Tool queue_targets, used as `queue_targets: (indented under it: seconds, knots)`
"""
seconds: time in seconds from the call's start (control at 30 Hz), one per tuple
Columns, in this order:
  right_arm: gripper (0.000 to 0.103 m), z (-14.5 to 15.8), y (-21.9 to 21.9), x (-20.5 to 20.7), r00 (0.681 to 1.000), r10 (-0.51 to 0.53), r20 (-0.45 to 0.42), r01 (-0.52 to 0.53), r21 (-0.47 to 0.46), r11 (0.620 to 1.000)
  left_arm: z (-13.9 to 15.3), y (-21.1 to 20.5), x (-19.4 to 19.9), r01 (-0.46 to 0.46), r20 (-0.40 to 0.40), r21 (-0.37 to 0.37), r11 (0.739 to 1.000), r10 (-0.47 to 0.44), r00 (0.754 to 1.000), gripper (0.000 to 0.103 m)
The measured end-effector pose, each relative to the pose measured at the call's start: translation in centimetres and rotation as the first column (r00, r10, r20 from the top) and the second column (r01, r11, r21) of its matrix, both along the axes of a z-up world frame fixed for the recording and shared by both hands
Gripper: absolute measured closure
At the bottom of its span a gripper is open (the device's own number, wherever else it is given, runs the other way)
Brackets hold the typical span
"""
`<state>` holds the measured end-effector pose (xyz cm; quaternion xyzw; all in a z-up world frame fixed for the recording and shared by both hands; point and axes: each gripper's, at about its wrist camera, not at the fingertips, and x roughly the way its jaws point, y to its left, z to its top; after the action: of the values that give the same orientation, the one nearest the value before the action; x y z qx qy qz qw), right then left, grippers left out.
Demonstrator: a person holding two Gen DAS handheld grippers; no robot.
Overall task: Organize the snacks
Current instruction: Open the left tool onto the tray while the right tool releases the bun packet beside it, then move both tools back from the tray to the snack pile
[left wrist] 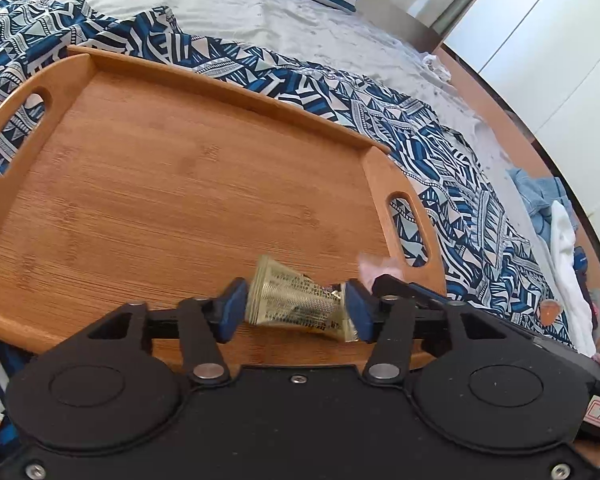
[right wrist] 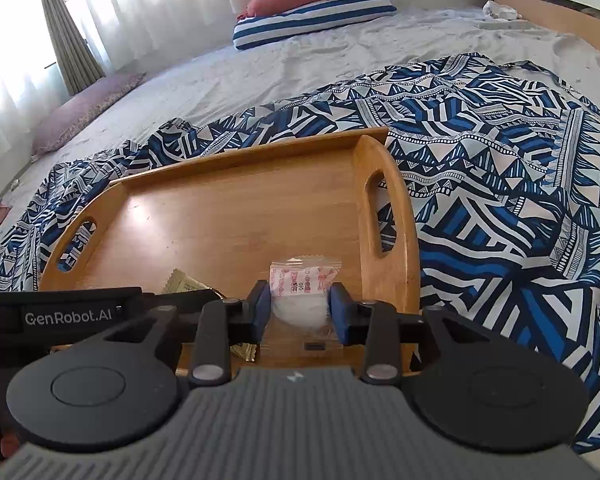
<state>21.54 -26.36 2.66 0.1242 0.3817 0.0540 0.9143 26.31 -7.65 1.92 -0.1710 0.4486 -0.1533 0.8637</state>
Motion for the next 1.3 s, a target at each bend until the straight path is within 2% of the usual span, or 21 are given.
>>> queue_targets:
  seconds: [0.03, 0.13, 0.23, 0.37, 0.47, 0.57, 0.7, 1.0, 1.13, 1.3]
  knots:
    - [0.059, 0.1, -0.1, -0.1, 1.0, -0.001, 0.003, 0.001, 0.004, 1.0, 0.1, 0.2, -0.1, -0.001, 0.0, -0.003, 1.0, 0.001, 1.0, 0.044]
    - [0.045, 0.6, -0.1, -0.4, 1.0, 0.004, 0.014, -0.004, 0.007, 1.0, 0.6, 0.7, -0.4, -0.01, 0.003, -0.001, 1.0, 0.01, 1.0, 0.035]
    - [0.043, 1.1, 0.1, -0.8, 0.999, 0.019, 0.026, -0.019, -0.001, 1.0, 1.3, 1.3, -1.1, -0.021, 0.025, 0.019, 1.0, 0.02, 0.999, 0.025]
    - [0.038, 2.1, 0.6, -1.7, 0.997, 0.047, 0.053, -0.047, -0.007, 0.999, 2.7, 2.3, -2.4, -0.016, 0.068, 0.035, 0.999, 0.014, 0.998, 0.02]
    - [0.033, 2.9, 1.1, -2.7, 0.994, 0.072, 0.077, -0.071, -0.019, 0.997, 3.8, 3.3, -3.7, -0.004, 0.105, 0.023, 1.0, 0.002, 0.994, 0.008]
    - [0.025, 3.7, 1.5, -3.8, 0.99, 0.093, 0.104, -0.091, -0.025, 0.996, 4.9, 4.2, -5.2, 0.0, 0.15, 0.029, 1.0, -0.004, 0.989, 0.005]
    - [0.017, 4.5, 1.9, -5.5, 0.985, 0.111, 0.131, -0.108, -0.031, 0.994, 6.2, 5.4, -7.3, 0.001, 0.199, 0.08, 0.997, -0.017, 0.98, 0.003]
    - [0.008, 5.7, 2.4, -9.1, 0.976, 0.126, 0.176, -0.118, -0.052, 0.992, 8.2, 8.1, -12.8, -0.003, 0.336, 0.116, 0.993, -0.037, 0.941, 0.001]
    - [0.003, 5.8, 2.6, -10.7, 0.972, 0.133, 0.192, -0.121, -0.074, 0.99, 8.5, 8.8, -15.0, -0.007, 0.367, 0.148, 0.989, -0.049, 0.929, 0.0]
    - [0.0, 5.8, 2.8, -12.7, 0.967, 0.152, 0.205, -0.13, -0.118, 0.984, 8.4, 10.2, -17.7, -0.028, 0.398, 0.151, 0.988, -0.035, 0.917, 0.0]
